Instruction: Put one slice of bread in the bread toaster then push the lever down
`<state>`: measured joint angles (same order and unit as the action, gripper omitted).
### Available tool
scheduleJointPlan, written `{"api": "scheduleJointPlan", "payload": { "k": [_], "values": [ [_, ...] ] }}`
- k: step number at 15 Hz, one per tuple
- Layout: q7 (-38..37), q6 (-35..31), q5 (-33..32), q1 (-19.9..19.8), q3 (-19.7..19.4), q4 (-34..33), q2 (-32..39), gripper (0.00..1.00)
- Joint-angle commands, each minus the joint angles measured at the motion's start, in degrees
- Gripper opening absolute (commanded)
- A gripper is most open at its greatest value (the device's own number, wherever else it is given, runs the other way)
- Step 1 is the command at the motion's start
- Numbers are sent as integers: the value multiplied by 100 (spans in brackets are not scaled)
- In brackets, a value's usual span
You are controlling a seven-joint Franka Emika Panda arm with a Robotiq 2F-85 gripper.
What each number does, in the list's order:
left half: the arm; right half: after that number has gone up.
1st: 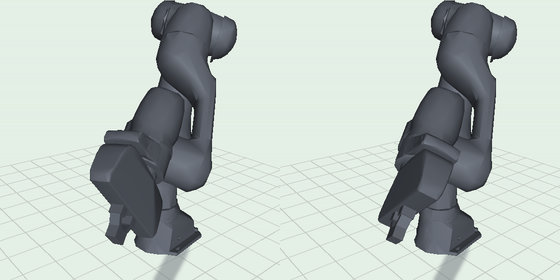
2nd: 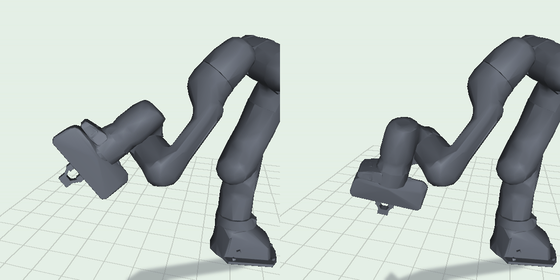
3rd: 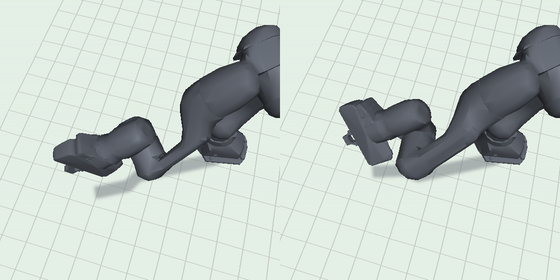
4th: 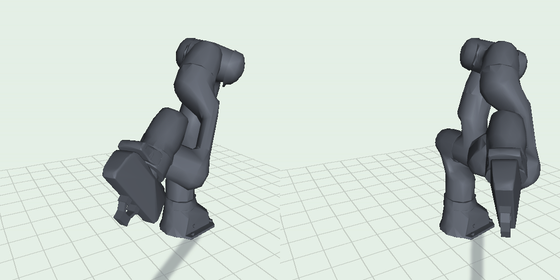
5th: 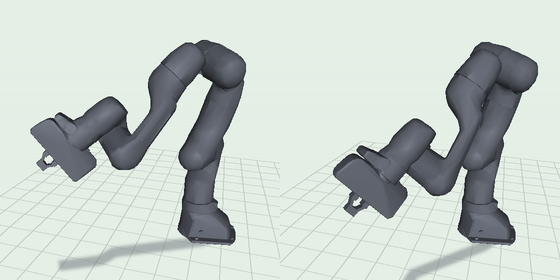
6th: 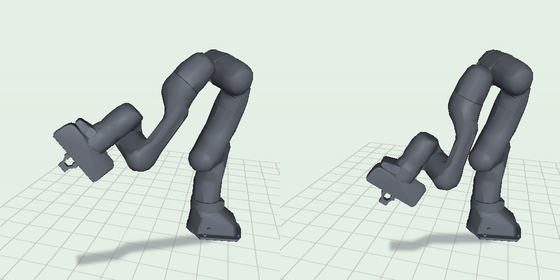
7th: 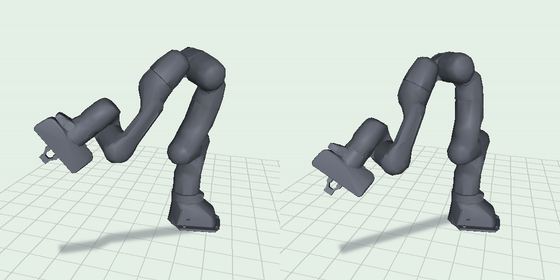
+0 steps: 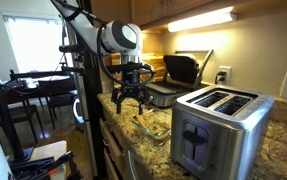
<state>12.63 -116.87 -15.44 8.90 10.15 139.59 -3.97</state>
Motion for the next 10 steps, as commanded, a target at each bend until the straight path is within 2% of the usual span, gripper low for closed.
{"api": "scheduleJointPlan", "payload": {
  "k": [1, 10],
  "values": [
    [74, -250, -67, -6, -72, 129, -61, 100],
    [70, -530, -197, -102, -232, 175, 69, 100]
  ]
}}
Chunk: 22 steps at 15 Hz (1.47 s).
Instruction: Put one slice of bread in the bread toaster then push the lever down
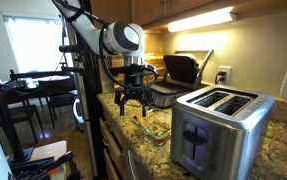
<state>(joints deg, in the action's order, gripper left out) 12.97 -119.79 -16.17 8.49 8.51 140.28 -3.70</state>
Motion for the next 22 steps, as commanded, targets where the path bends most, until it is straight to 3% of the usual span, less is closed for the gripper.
{"api": "scheduleJointPlan", "payload": {
  "k": [1, 13, 16, 18, 21, 22],
  "values": [
    [35, -255, -134, -72, -80, 99, 65, 100],
    [-32, -303, -284, -105, -150, -39, 318, 100],
    [-29, -292, -279, -116, -181, -73, 310, 90],
    [-30, -291, -282, -121, -200, -87, 309, 76],
    [-32, -286, -275, -126, -223, -106, 316, 76],
    [-38, -283, -274, -125, -225, -106, 314, 85]
  ]
}}
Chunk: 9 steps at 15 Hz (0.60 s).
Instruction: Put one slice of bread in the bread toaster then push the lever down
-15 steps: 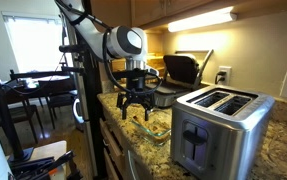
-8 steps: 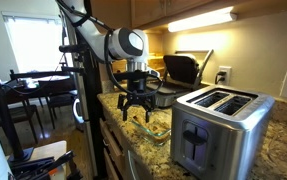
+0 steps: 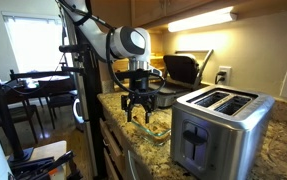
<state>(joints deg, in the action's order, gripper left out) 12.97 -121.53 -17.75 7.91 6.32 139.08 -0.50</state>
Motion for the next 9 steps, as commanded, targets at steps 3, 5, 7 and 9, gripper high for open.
{"api": "scheduleJointPlan", "payload": {
  "k": [3, 5, 7, 9],
  "values": [
    [-46, -107, -115, -69, -4, 13, -9, 83],
    [-36, -95, -117, -74, -6, -5, 8, 80],
    [-47, -83, -109, -70, 0, -21, 9, 94],
    [-58, -60, -115, -55, 18, -69, 19, 100]
  ]
}}
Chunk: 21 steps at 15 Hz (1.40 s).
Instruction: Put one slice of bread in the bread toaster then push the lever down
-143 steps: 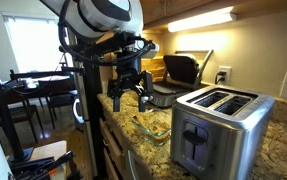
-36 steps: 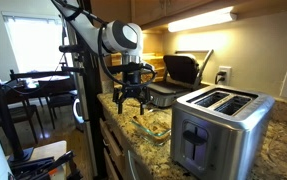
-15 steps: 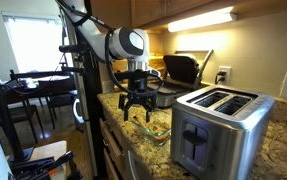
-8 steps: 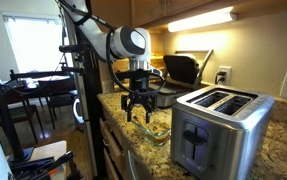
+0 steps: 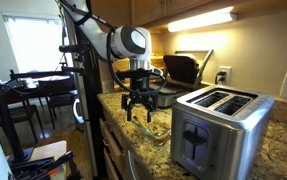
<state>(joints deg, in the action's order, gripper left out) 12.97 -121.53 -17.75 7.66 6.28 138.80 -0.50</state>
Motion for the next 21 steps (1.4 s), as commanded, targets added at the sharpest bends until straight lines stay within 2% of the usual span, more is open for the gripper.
{"api": "scheduleJointPlan", "payload": {
  "k": [1, 21],
  "values": [
    [-71, -57, -120, -23, 31, -66, 27, 100],
    [-152, -68, -233, 4, 103, -328, 375, 100]
  ]
}}
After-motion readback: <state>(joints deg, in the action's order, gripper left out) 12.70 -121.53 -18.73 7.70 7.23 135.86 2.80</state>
